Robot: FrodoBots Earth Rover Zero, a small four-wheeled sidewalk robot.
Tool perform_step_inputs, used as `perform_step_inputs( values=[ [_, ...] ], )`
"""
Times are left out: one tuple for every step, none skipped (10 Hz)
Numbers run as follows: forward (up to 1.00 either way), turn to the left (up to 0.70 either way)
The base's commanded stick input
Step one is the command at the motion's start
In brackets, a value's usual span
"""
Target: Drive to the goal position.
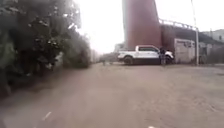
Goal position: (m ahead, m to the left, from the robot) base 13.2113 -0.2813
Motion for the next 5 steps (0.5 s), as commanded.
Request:
perform_step_inputs(
  values=[
    [0.50,0.01],
    [0.50,0.01],
    [0.50,0.01],
    [0.50,0.01],
    [0.50,0.01]
  ],
)
